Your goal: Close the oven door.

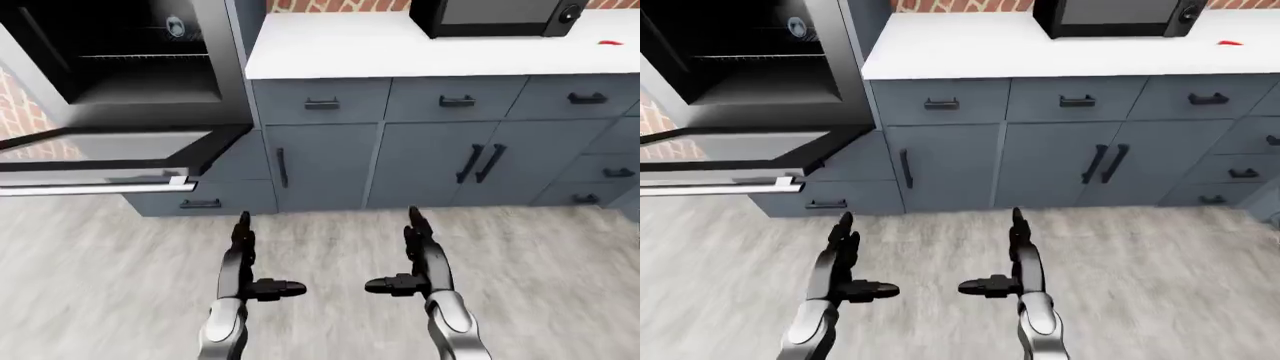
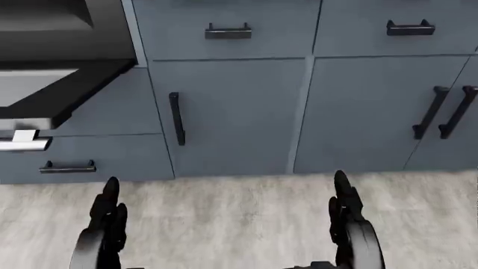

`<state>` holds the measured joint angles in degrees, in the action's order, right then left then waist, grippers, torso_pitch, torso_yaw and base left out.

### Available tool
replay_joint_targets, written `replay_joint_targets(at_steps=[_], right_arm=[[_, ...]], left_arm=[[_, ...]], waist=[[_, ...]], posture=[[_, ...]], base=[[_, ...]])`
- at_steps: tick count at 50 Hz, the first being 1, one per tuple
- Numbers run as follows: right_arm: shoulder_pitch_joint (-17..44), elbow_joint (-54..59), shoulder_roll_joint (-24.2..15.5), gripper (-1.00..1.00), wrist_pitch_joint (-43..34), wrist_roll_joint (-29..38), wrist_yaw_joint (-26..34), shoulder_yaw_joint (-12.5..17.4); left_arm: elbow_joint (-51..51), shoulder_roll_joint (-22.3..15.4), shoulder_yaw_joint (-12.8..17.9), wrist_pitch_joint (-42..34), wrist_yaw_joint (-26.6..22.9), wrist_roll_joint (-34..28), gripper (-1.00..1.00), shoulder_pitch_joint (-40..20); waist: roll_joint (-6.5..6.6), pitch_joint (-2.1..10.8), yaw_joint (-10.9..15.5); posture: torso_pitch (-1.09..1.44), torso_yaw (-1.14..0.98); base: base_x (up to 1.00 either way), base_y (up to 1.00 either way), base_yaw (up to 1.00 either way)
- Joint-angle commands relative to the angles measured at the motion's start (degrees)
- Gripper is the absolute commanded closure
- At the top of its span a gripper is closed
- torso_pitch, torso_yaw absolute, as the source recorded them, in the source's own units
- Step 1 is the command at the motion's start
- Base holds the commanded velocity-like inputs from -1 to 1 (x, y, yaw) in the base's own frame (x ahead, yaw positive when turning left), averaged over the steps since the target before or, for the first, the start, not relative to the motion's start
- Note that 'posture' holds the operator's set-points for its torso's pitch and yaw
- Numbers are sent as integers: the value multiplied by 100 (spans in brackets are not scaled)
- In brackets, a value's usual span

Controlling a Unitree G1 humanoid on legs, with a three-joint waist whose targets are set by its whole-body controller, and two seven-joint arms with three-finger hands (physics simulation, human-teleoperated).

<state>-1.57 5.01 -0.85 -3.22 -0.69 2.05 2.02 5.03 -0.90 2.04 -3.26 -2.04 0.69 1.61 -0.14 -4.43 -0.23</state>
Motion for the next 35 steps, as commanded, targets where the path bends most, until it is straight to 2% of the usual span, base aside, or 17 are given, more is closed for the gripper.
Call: replay_joint_targets(at_steps=[1, 2, 3, 4, 5, 7, 8, 12, 17, 21, 24, 27, 30, 31, 35], right_arm=[[217, -884, -75, -100, -153, -287, 185, 84], [262, -1000, -85, -100, -234, -336, 197, 122], [291, -1080, -102, -100, -335, -352, 203, 145], [310, -1175, -115, -100, -430, -367, 212, 164], [323, -1314, -137, -100, -531, -391, 238, 189], [361, -1560, -173, -100, -699, -407, 282, 230], [359, -1674, -180, -100, -765, -401, 305, 231], [483, -2093, -263, -100, -1035, -367, 375, 316], [854, -2751, -409, -100, -1728, -562, 364, 603], [1260, -3372, -618, -100, -2432, -851, 267, 913], [1548, -3829, -826, -100, -2932, -1079, 152, 1128], [1662, -3996, -959, -100, -3093, -1151, 122, 1204], [1723, -4068, -1018, -100, -3134, -1092, 134, 1191], [1739, -4052, -1030, -100, -3121, -1089, 132, 1212], [1722, -4011, -1036, -100, -3103, -1123, 151, 1254]], left_arm=[[-1294, -76, -40, 13, -145, 46, -100, -55], [-1378, -83, -21, -75, -169, 22, -100, -69], [-1348, -125, -12, 78, -126, -179, -100, -101], [-1454, -116, -1, 11, -177, -178, -100, -86], [-1638, -122, 26, -134, -213, -177, -100, -99], [-1926, -110, 99, -272, -262, -107, -100, -128], [-1996, -112, 129, -273, -246, -119, -100, -148], [-2932, -187, 287, -1058, -287, 71, -100, -304], [-3901, -332, 588, -1922, -283, 333, -100, -695], [-4556, -622, 1104, -2796, -122, 705, -100, -1235], [-4597, -888, 1430, -3005, -18, 923, -100, -1497], [-4612, -1111, 1613, -3151, 62, 1079, -100, -1659], [-4587, -1234, 1669, -3131, 94, 1100, -100, -1686], [-4576, -1256, 1698, -3139, 103, 1124, -100, -1695], [-4516, -1336, 1760, -3110, 116, 1158, -100, -1725]], waist=[[-45, 5, -12], [-40, 229, 19], [-8, 375, 49], [-15, 199, 45], [-54, 130, 40], [-54, 393, 52], [-53, 425, 55], [-35, 474, 57], [-26, 498, 55], [-13, 504, 53], [-6, 497, 57], [6, 467, 55], [4, 448, 48], [44, 522, 40], [7, 372, 13]], posture=[[0, 0], [0, 0], [0, 0], [0, 0], [0, 0], [0, 0], [0, 0], [0, 0], [0, 0], [0, 0], [0, 0], [0, 0], [0, 0], [0, 0], [0, 0]], base=[[0, 0, 0], [0, 0, 0], [0, 0, 0], [0, 0, 0], [0, 0, 0], [0, 0, 0], [0, 0, 0], [0, 0, 0], [0, 0, 0], [0, 0, 0], [0, 0, 0], [0, 0, 0], [0, 0, 0], [0, 11, 0], [0, 21, 0]])
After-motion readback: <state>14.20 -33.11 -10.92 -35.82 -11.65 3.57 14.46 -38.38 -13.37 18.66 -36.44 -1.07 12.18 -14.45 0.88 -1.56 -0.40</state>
